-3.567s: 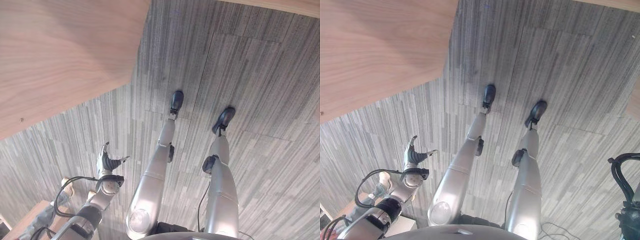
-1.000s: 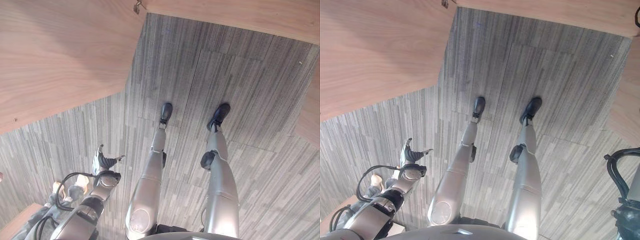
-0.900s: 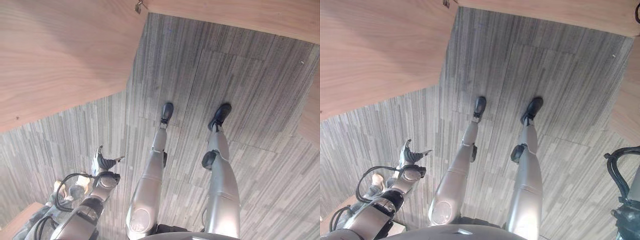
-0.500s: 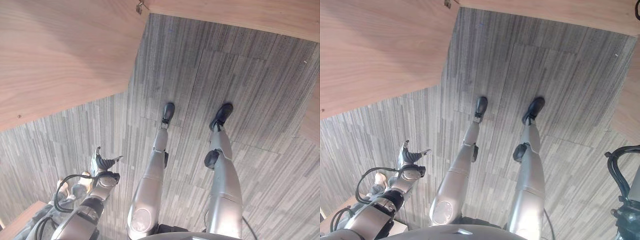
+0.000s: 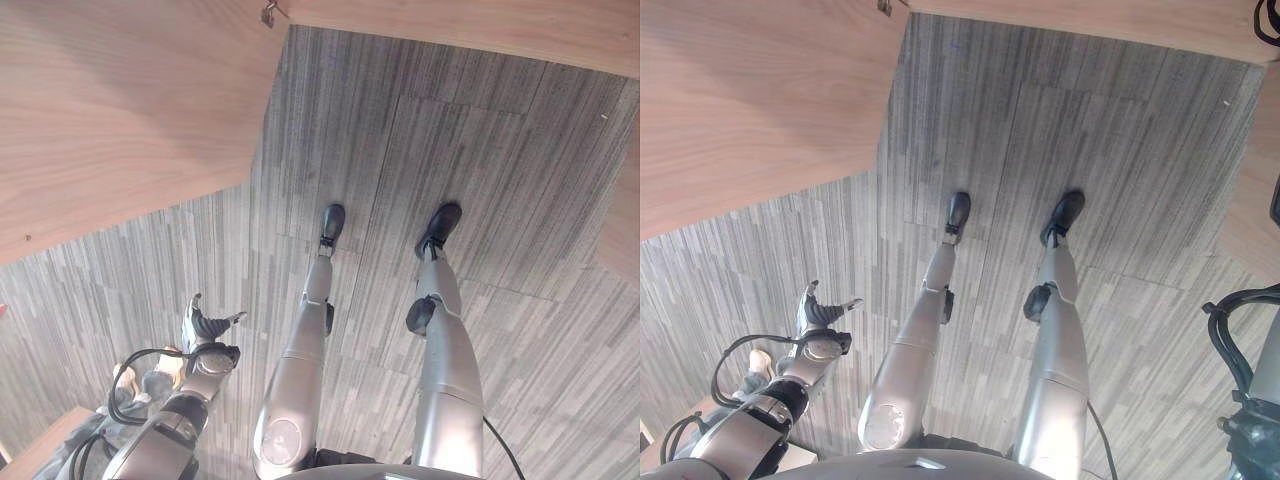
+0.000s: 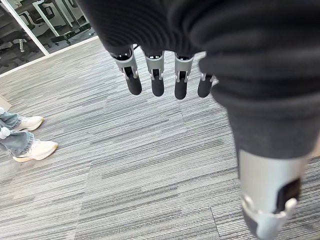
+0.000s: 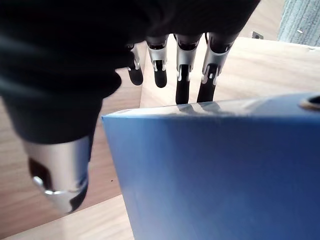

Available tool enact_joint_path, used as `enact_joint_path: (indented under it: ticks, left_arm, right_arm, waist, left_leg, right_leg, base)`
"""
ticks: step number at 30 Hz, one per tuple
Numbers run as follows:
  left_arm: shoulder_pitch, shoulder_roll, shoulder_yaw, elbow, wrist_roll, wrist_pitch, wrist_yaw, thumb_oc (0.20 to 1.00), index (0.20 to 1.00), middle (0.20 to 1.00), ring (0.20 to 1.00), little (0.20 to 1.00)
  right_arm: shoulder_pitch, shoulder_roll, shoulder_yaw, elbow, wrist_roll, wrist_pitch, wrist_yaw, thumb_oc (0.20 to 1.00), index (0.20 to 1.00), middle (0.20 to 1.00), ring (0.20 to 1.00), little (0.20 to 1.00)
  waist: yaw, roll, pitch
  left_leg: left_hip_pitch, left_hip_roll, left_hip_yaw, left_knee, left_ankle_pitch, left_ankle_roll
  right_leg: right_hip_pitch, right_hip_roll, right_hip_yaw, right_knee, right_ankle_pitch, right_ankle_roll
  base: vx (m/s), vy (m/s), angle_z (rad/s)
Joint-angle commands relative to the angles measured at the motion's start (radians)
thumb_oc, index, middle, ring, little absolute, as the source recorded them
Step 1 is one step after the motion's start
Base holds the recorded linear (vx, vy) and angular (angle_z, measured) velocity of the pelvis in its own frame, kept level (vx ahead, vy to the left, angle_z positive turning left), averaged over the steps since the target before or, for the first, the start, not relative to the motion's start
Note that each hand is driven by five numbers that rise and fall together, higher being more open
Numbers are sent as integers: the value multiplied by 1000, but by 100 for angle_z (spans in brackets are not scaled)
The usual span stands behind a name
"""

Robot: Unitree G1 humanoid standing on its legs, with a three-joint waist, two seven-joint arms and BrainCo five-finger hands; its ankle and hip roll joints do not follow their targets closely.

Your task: Put the empty folder in the office cabinet

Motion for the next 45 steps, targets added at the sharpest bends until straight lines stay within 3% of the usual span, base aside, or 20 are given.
enact_joint_path:
  ticks: [1, 13, 14, 15, 16, 45]
  left_arm:
    - [32, 73, 21, 78, -45, 16, 23, 1000, 1000, 1000, 1000, 1000]
    - [-8, 77, 13, 89, -63, 14, 29, 1000, 1000, 1000, 1000, 1000]
    - [-13, 78, 12, 91, -63, 15, 30, 1000, 1000, 1000, 1000, 1000]
    - [-13, 78, 12, 92, -63, 15, 30, 1000, 1000, 1000, 1000, 1000]
    - [-18, 77, 13, 95, -68, 15, 32, 1000, 1000, 1000, 1000, 1000]
    - [18, 86, 21, 31, -68, 1, 33, 1000, 1000, 1000, 1000, 1000]
  right_arm:
    - [-73, 45, 157, 16, -1, -32, 22, 1000, 1000, 1000, 1000, 1000]
    - [-63, 83, 161, 45, -40, -10, 6, 1000, 1000, 1000, 1000, 1000]
    - [-57, 91, 158, 48, -42, -5, 4, 705, 705, 705, 705, 705]
    - [-57, 91, 158, 48, -42, -5, 4, 573, 573, 573, 573, 573]
    - [-55, 98, 157, 51, -42, -5, 1, 200, 200, 200, 200, 200]
    - [-33, 79, 137, 81, -106, 24, -64, 200, 200, 200, 200, 200]
  waist:
    - [-11, -11, -27]
    - [-20, -22, -20]
    - [-21, -23, -18]
    - [-21, -23, -18]
    - [-23, -25, -16]
    - [-20, -8, -20]
  left_leg:
    - [246, 84, -29, -12, -225, -59]
    - [253, 89, -27, -12, -226, -64]
    - [253, 91, -26, -12, -226, -65]
    - [253, 91, -26, -12, -226, -65]
    - [251, 91, -24, -12, -226, -66]
    - [254, 87, -18, -12, -224, -73]
  right_leg:
    - [17, -7, 45, 143, -300, 146]
    - [34, -1, 46, 128, -298, 141]
    - [37, -1, 45, 124, -296, 141]
    - [37, -1, 45, 123, -296, 141]
    - [37, 0, 47, 120, -293, 141]
    - [64, 15, 52, 68, -278, 146]
  base:
    - [0, 0, 0]
    - [0, 0, 0]
    - [0, 0, 0]
    - [0, 0, 0]
    - [0, 0, 0]
    - [0, 3, 0]
